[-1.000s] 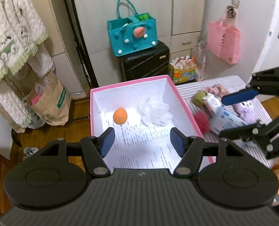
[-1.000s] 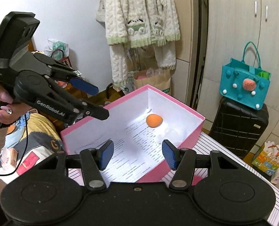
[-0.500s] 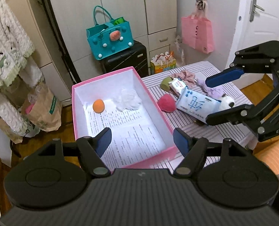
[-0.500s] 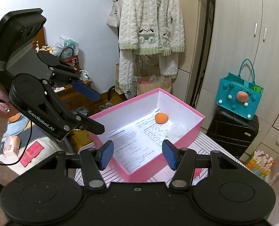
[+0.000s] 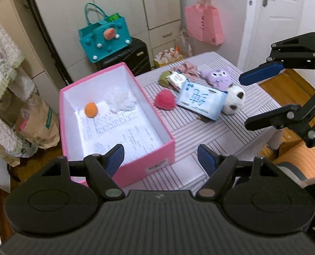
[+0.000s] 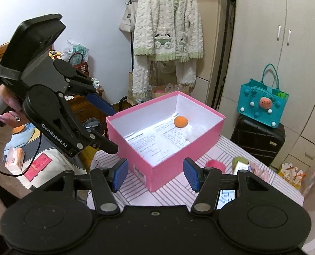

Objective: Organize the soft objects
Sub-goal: 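Move the right tool back toward the blue-and-white wipes pack, then grasp the blue-and-white wipes pack with the right tool and lift it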

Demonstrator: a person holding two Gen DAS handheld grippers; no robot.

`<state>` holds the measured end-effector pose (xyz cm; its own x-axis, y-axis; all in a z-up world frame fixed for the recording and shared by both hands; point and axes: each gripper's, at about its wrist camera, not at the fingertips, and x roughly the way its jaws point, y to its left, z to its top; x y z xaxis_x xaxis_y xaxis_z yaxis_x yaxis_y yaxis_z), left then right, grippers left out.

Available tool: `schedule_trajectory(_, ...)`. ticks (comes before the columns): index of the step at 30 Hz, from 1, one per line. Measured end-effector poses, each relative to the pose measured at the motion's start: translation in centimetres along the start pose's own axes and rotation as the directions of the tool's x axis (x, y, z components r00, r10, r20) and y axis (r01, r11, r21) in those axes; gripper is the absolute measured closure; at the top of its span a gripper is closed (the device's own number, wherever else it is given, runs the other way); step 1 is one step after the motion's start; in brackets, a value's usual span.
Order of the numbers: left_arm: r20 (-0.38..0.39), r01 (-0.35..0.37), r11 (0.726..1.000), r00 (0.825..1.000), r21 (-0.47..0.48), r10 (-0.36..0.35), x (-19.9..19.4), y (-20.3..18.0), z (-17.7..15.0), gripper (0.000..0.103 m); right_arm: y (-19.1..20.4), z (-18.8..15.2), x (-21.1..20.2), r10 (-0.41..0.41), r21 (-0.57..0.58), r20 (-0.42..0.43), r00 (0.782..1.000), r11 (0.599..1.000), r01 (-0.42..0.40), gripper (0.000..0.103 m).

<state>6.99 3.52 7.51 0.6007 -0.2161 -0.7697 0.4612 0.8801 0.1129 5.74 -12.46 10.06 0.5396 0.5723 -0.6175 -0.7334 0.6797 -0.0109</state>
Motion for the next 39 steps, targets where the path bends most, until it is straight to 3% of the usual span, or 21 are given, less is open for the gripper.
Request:
schedule_trajectory(7, -0.013, 0.078, 0.997, 0.997, 0.016, -0.077, 1.8, -1.8, -0.9, 0.028, -0.2, -4.1, -0.4, -0.025, 0.057, -0.008, 1.0, 0.998, 0.026, 0.04)
schedule_trajectory(15, 0.046, 0.125, 0.992, 0.991, 0.027, -0.126, 5.1, -4.0, -1.7, 0.028, -2.1, -9.1, 0.4, -0.089, 0.147, -0.022, 0.996, 0.985, 0.091, 0.04)
schedule_trajectory(26, 0.137, 0.221, 0.975, 0.967, -0.029, -0.215, 10.6, -6.3, -0.6, 0.029, -5.9, -14.2, 6.2, -0.112, 0.304, -0.007, 0.994, 0.946, 0.109, 0.04)
schedule_trajectory(35, 0.133, 0.221, 0.972, 0.969, -0.075, -0.21, 16.3, -7.2, 1.7, 0.032, -7.5, -15.4, 10.7, -0.183, 0.347, -0.012, 0.983, 0.921, 0.176, 0.04)
schedule_trajectory(39, 0.147, 0.205, 0.974, 0.971, -0.099, -0.189, 18.7, -7.0, 3.2, 0.04, -8.0, -15.6, 11.6, -0.267, 0.37, -0.017, 0.964, 0.894, 0.254, 0.04)
